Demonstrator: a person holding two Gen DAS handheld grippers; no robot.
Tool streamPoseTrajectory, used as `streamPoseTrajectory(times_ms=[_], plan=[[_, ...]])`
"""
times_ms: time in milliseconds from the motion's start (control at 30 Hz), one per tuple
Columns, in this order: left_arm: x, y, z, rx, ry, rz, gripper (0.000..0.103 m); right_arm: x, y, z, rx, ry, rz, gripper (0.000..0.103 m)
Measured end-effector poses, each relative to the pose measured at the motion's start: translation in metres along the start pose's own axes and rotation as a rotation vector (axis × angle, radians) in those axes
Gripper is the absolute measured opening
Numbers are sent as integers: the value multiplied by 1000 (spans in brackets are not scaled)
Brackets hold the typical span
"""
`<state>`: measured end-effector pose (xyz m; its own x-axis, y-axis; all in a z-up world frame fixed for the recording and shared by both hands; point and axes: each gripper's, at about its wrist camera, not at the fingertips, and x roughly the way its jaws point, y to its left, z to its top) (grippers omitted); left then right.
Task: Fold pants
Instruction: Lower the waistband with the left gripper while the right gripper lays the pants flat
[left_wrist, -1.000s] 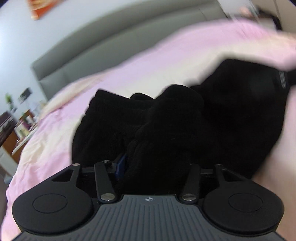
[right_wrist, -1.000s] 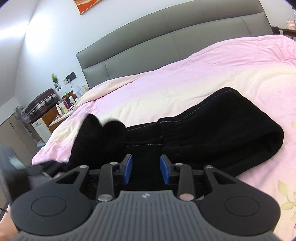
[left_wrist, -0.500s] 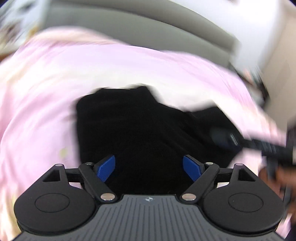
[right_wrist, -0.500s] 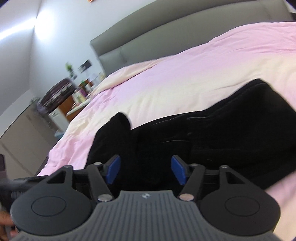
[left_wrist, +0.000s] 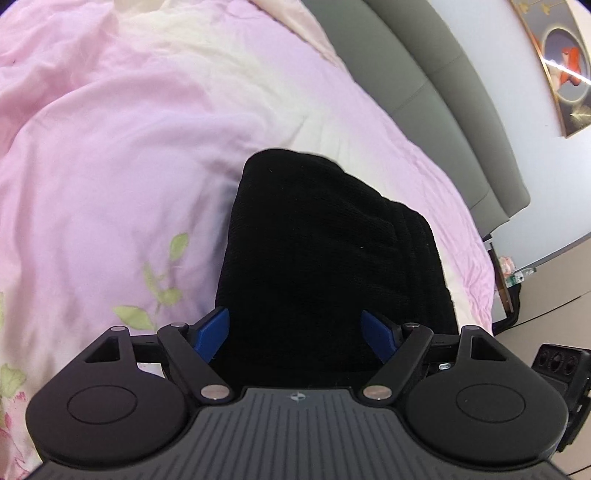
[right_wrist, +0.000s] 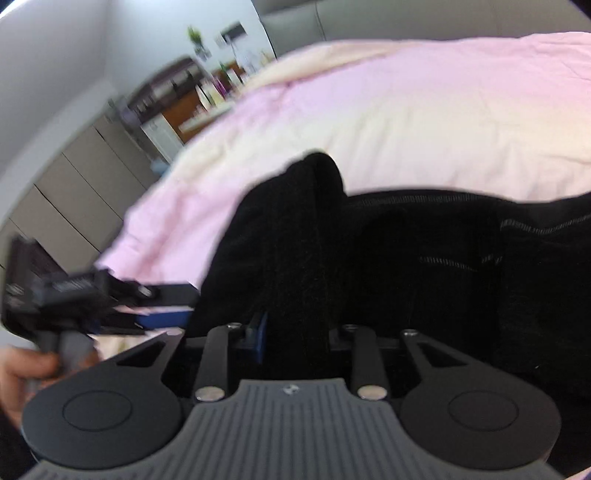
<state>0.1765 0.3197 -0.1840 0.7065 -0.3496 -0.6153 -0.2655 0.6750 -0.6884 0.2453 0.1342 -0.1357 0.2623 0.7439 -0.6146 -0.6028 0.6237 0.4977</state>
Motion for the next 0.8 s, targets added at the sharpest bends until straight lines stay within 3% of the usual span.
streamPoseTrajectory(times_ms=[133,233,300,367,467,633,733,800], plan=[[4,-17,-5,61,11,-6,91,-32,-6,1,-6,-64,-26,21],[21,-24,-15,101,88,20,91,-18,-24,-13,25,-14,-127,22],[30,-34,-25,192,102,107,91,6,-37,-30,49,53,-163,25],[40,-42,-34,275,133,182,91,14,-44,-41,72,25,-163,29],[38,-36,-37,220,133,165,91,-1,-39,-36,57,-18,-200,43],[37,-19,-33,107,157,123,91,-32,1,-42,-142,-161,-333,42],[37,-19,-33,96,156,120,91,-40,10,-52,-166,-239,-300,38],[37,-21,-33,97,154,121,91,-29,3,-59,-146,-193,-280,37]])
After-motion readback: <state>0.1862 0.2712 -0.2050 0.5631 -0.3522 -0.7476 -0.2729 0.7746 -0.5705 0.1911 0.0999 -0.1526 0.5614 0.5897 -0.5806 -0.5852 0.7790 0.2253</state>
